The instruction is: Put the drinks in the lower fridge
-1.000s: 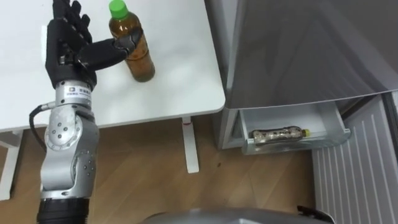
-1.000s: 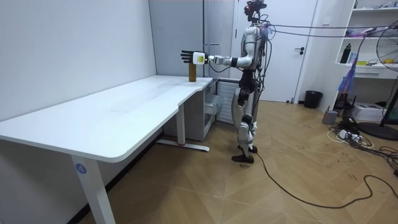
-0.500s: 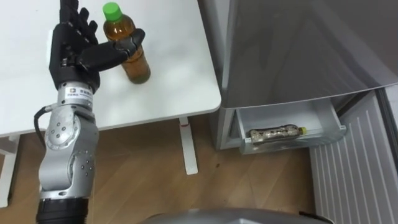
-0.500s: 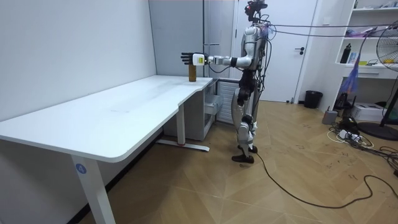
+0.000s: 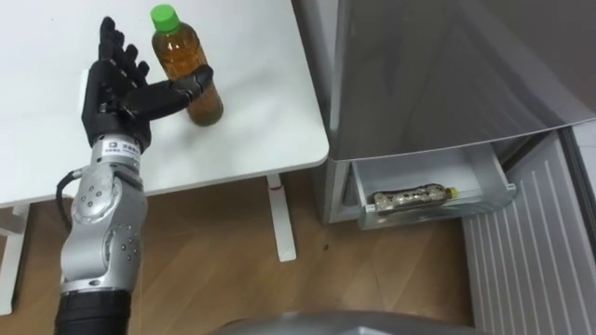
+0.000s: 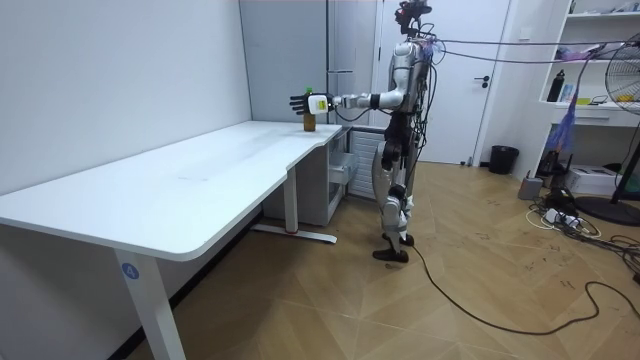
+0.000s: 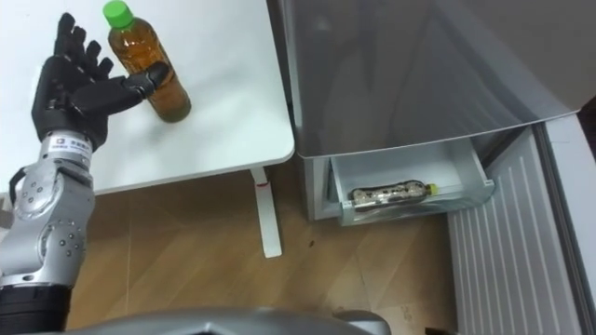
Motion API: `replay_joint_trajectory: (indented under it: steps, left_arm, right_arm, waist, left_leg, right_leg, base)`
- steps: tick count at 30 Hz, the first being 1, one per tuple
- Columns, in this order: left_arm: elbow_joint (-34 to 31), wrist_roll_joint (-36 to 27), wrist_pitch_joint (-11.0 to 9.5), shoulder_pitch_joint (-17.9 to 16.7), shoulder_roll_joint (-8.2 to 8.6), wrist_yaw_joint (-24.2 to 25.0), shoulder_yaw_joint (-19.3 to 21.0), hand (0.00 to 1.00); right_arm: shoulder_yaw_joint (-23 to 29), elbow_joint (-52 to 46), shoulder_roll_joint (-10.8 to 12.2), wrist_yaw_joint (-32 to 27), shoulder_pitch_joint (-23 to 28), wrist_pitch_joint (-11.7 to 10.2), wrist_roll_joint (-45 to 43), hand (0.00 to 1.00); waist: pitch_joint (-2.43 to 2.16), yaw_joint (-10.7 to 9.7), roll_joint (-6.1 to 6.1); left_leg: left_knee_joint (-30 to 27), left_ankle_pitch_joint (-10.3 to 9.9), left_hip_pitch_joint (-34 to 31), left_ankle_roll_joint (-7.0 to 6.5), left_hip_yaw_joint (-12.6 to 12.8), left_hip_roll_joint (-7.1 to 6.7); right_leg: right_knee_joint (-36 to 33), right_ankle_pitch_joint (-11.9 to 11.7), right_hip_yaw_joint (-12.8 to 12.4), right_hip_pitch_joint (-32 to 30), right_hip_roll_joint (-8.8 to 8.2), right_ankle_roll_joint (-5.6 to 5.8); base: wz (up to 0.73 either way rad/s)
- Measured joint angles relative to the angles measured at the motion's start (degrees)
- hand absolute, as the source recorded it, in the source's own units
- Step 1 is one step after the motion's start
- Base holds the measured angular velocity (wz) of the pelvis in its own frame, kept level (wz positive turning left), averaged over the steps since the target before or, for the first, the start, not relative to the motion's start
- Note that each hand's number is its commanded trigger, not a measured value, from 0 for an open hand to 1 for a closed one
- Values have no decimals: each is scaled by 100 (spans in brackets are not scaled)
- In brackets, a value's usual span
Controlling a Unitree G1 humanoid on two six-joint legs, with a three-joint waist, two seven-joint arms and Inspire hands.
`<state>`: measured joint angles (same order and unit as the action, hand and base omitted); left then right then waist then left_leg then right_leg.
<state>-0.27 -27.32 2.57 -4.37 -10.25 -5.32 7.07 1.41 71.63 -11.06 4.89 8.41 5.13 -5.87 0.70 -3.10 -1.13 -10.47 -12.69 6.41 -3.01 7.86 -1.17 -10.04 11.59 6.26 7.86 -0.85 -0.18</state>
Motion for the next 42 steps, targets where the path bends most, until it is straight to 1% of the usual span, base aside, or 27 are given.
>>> replay_joint_trajectory:
  steps: [3, 6, 8, 11, 15, 17, 19, 22, 29, 32, 37, 42]
  left_arm:
    - [120, 2, 18, 5, -1, 74, -1, 0]
    - [138, 6, 120, 6, -3, 117, 1, 0]
    - [140, 52, 153, 9, -6, 132, 4, 0]
    - [141, 51, 213, 16, -18, 136, 17, 0]
    - [141, 50, 222, 42, -128, 151, 17, 0]
    - [142, 57, 230, 84, -168, 171, 19, 0]
    - [142, 103, 311, 237, -178, 229, 79, 0]
    - [153, 287, 417, 410, -179, 299, 169, 0]
    - [415, 325, 459, 701, -183, 417, 179, 0]
    - [494, 318, 468, 715, -183, 468, 179, 0]
    - [514, 328, 471, 717, -183, 466, 177, 0]
    - [537, 325, 470, 720, -183, 468, 177, 0]
  right_arm:
    - [1, -4, 1, 5, 4, 23, -268, 0]
    - [32, -5, 3, 17, 12, 126, -469, 0]
    - [54, -6, 6, 38, 9, 142, -602, 0]
    - [107, -10, 5, 153, -20, 229, -720, 0]
    - [109, 0, 6, 229, -31, 264, -821, 0]
    - [111, -1, 6, 251, -28, 326, -822, 0]
    - [142, -6, 7, 329, -28, 426, -820, 0]
    - [207, -32, 8, 355, -21, 502, -823, 0]
    - [208, -34, 8, 378, 20, 497, -898, 0]
    - [209, -46, 11, 410, 33, 498, -1073, 0]
    - [209, -42, 12, 406, 55, 496, -1096, 0]
    - [209, -29, 12, 406, 65, 497, -1096, 0]
  waist:
    - [-3, -25, -2]
    - [-4, -38, -1]
    - [-4, -48, -1]
    - [-4, -81, 0]
    - [0, -135, 15]
    - [0, -137, 21]
    - [-1, -132, 39]
    - [-7, -135, 48]
    - [-13, -146, 40]
    - [-20, -154, 29]
    - [-35, -170, 3]
    - [-31, -170, -21]
  left_leg:
    - [-5, 0, 6, 0, -7, -1]
    - [-9, 0, 27, 0, -11, -1]
    - [-12, 0, 27, 0, -11, -1]
    - [-16, 0, 29, 0, -11, 2]
    - [-28, 0, 33, 0, -9, 14]
    - [-35, 0, 30, 0, -5, 14]
    - [-41, 0, 24, 0, -3, 14]
    - [-41, 0, 24, 0, -3, 16]
    - [-45, 0, 25, 1, -3, 24]
    - [-49, -1, 33, 1, -2, 25]
    - [-51, -1, 47, 1, 0, 25]
    - [-31, 0, 92, 2, 2, 25]
  right_leg:
    - [-1, 0, -3, 5, 0, 0]
    - [-4, 0, -6, 25, -1, 0]
    - [-5, 0, 0, 25, 1, 0]
    - [-20, 0, 12, 21, 3, 0]
    - [-67, 0, 13, 3, 11, 0]
    - [-69, 0, 15, 1, 11, 0]
    - [-69, 0, 18, -2, 10, 0]
    - [-70, 0, 15, -1, 13, 0]
    - [-70, 0, 23, 10, 15, 0]
    - [-70, 0, 25, 17, 13, 0]
    - [-70, 0, -2, 25, 12, 0]
    - [-75, 0, 6, 56, 16, 0]
  base:
    - [0]
    - [0]
    - [0]
    - [0]
    - [0]
    - [0]
    - [0]
    - [0]
    - [0]
    - [0]
    - [0]
    - [0]
